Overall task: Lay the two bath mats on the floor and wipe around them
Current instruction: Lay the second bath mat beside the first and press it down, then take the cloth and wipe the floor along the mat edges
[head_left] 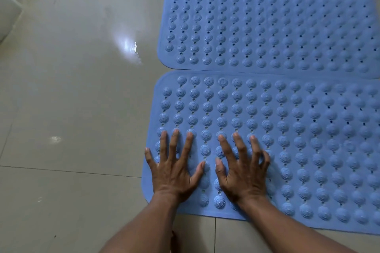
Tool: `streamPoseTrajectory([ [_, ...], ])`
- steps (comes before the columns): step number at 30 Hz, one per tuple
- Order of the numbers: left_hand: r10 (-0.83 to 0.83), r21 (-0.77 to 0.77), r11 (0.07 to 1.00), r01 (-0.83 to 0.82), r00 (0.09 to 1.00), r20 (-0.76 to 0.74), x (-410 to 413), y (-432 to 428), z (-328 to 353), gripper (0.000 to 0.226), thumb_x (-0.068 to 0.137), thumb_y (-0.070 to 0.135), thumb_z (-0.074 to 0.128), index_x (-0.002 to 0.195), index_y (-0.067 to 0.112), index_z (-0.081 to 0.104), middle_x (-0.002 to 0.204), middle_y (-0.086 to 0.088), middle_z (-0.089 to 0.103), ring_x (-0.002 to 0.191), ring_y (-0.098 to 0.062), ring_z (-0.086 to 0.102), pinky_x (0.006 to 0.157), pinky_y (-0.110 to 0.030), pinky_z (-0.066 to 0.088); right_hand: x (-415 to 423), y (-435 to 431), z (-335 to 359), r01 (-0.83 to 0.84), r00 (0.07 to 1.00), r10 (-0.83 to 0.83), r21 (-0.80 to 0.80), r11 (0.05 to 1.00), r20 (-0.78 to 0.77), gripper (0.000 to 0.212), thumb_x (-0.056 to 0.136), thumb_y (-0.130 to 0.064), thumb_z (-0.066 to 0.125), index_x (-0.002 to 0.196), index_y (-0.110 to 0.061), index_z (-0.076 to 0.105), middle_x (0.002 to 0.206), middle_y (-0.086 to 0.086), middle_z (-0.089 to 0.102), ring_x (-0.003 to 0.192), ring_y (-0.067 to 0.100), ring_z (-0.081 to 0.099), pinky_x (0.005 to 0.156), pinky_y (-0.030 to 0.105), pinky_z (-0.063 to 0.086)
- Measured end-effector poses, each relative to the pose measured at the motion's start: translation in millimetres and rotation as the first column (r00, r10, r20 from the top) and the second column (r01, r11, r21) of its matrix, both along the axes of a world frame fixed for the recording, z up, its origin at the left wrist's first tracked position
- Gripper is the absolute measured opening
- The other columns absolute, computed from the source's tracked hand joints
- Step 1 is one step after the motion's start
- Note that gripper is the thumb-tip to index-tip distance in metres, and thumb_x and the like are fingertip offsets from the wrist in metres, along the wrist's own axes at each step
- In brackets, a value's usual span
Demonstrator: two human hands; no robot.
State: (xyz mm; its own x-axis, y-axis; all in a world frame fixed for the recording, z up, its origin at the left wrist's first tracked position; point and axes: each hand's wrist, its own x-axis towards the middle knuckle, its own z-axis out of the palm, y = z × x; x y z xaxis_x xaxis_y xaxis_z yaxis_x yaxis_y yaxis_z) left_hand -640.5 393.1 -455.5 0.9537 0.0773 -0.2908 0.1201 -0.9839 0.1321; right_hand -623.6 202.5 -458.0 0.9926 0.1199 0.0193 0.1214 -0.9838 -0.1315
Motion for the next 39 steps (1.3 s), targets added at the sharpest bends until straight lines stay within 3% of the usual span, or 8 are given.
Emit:
streamPoseTrajectory([
  [6,-0.038,0.009,0.999,0.039,0.993,-0.111,5.9,3.1,6.0,0.081,0.090,0.080,0.018,0.161,0.040,0.015,0.168,0.002,0.016,0.157,-0.032,0.011,0.105,-0.079,0.022,1.8,0.1,-1.7,0.014,1.000,-0.014,0.013,1.000,-0.009,0.062,0.085,-0.051,0.056,0.145,-0.039,0.051,0.148,0.001,0.053,0.139,0.042,0.040,0.106,0.059,0.030],
  [12,-0.021,0.013,1.000,0.024,0.974,-0.226,10.7,-0.5,25.2,0.080,0.091,0.079,0.012,0.148,0.047,-0.034,0.165,0.008,-0.030,0.147,-0.025,-0.039,0.116,-0.073,-0.006,4.1,-7.7,3.4,-0.029,0.997,0.030,0.027,0.999,-0.071,0.065,0.086,-0.057,0.052,0.149,-0.039,0.045,0.151,0.001,0.049,0.138,0.043,0.040,0.104,0.061,0.032],
  [19,0.012,-0.007,1.000,-0.015,0.960,-0.279,-13.2,-24.3,37.1,0.078,0.098,0.069,0.010,0.152,0.033,-0.034,0.156,0.004,-0.048,0.143,-0.027,-0.044,0.119,-0.062,-0.015,-20.1,-30.8,1.5,-0.196,0.966,0.202,0.051,0.979,-0.158,0.074,0.094,-0.060,0.041,0.159,-0.028,0.025,0.169,0.003,0.015,0.155,0.035,0.010,0.119,0.057,0.013],
  [23,0.037,0.072,0.997,-0.014,0.945,-0.325,-37.0,-48.2,50.8,0.079,0.101,0.062,0.022,0.161,0.025,-0.014,0.167,-0.008,-0.027,0.152,-0.039,-0.024,0.123,-0.055,0.005,-26.0,-65.6,14.0,-0.373,0.918,0.386,0.129,0.919,-0.093,0.055,0.088,-0.047,0.049,0.134,-0.019,0.063,0.149,0.005,0.054,0.141,0.028,0.047,0.110,0.046,0.040],
  [25,0.038,0.123,0.992,0.001,0.947,-0.319,-25.8,-60.5,69.8,0.066,0.100,0.054,0.033,0.156,0.020,0.023,0.166,-0.015,0.015,0.151,-0.042,0.016,0.114,-0.048,0.029,-17.9,-74.2,33.6,-0.395,0.903,0.407,0.108,0.912,-0.135,0.037,0.084,-0.043,0.050,0.091,-0.018,0.076,0.106,0.003,0.075,0.106,0.029,0.071,0.075,0.040,0.061],
  [27,-0.021,0.110,0.992,0.058,0.950,-0.311,-0.9,-68.5,94.4,0.044,0.099,0.046,0.038,0.131,0.020,0.054,0.142,-0.010,0.053,0.129,-0.035,0.050,0.097,-0.041,0.042,6.2,-75.4,69.0,-0.395,0.880,0.394,0.052,0.917,-0.267,0.040,0.086,-0.042,0.046,0.064,-0.016,0.066,0.073,0.004,0.068,0.074,0.031,0.069,0.053,0.032,0.052],
  [31,-0.145,-0.017,0.989,0.145,0.955,-0.258,79.6,-78.4,164.7,0.038,0.098,0.043,0.047,0.129,0.024,0.061,0.133,-0.006,0.062,0.120,-0.029,0.060,0.096,-0.039,0.049,94.1,-86.4,158.6,-0.304,0.884,0.262,-0.050,0.951,-0.387,0.038,0.096,-0.041,0.044,0.088,-0.014,0.069,0.100,0.012,0.071,0.096,0.035,0.067,0.076,0.033,0.048],
  [39,-0.237,0.026,0.971,0.238,0.941,0.240,272.6,-107.2,401.9,0.056,0.091,0.056,0.053,0.144,0.038,0.048,0.143,-0.002,0.058,0.135,-0.029,0.051,0.109,-0.043,0.043,255.2,-135.5,422.0,-0.133,0.991,0.133,-0.029,0.991,0.019,0.034,0.088,-0.043,0.058,0.119,-0.030,0.064,0.123,0.006,0.068,0.114,0.030,0.063,0.096,0.037,0.049],
])
